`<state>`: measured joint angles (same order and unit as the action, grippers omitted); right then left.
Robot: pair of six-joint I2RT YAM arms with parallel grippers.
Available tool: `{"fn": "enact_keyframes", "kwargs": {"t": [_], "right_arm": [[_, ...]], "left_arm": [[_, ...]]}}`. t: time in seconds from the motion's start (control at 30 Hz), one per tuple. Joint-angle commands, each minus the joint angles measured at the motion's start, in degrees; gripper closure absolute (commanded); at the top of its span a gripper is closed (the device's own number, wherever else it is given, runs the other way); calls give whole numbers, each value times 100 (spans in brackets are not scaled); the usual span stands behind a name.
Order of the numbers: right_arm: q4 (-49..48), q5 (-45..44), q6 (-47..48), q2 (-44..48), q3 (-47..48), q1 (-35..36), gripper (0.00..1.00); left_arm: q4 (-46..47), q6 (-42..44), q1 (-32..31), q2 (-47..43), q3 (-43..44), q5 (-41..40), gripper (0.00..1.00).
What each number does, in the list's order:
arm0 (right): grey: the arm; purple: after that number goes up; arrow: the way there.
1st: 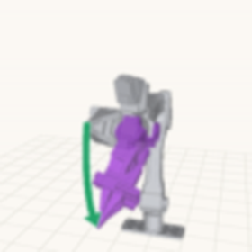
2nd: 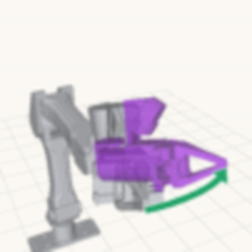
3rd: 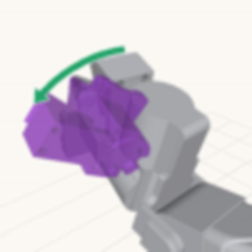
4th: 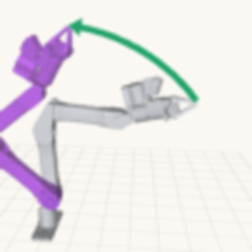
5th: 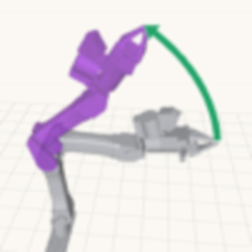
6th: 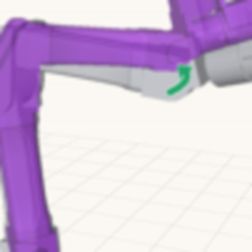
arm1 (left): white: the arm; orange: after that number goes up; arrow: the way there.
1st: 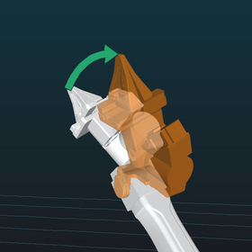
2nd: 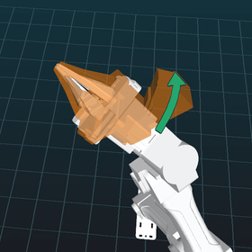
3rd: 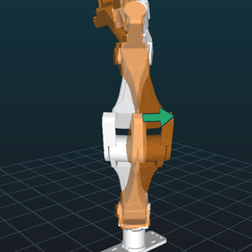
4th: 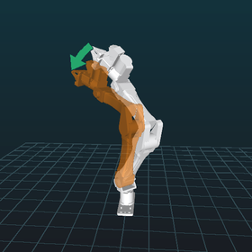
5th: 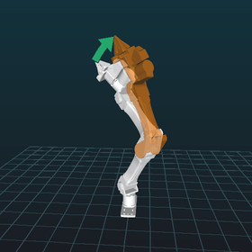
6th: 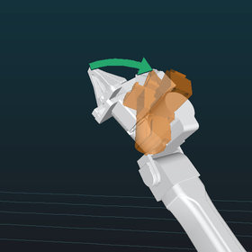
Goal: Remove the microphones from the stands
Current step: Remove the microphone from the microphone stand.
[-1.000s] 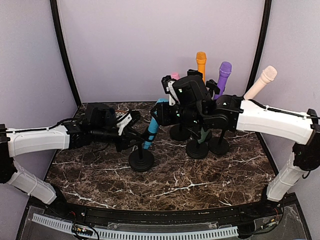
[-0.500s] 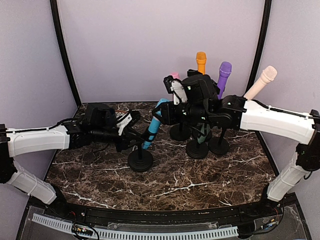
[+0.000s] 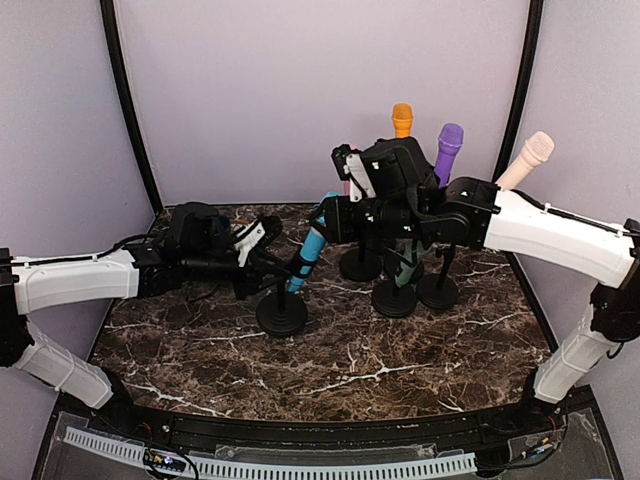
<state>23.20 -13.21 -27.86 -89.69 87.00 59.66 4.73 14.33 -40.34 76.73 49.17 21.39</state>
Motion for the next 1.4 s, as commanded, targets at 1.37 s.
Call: {"fn": "enact_keyframes", "kwargs": {"t": [1.37], "right_arm": [[-127, -237, -1, 222, 761, -299, 58]], "left_arm": [[-794, 128, 51, 121, 94, 143, 100]]}}
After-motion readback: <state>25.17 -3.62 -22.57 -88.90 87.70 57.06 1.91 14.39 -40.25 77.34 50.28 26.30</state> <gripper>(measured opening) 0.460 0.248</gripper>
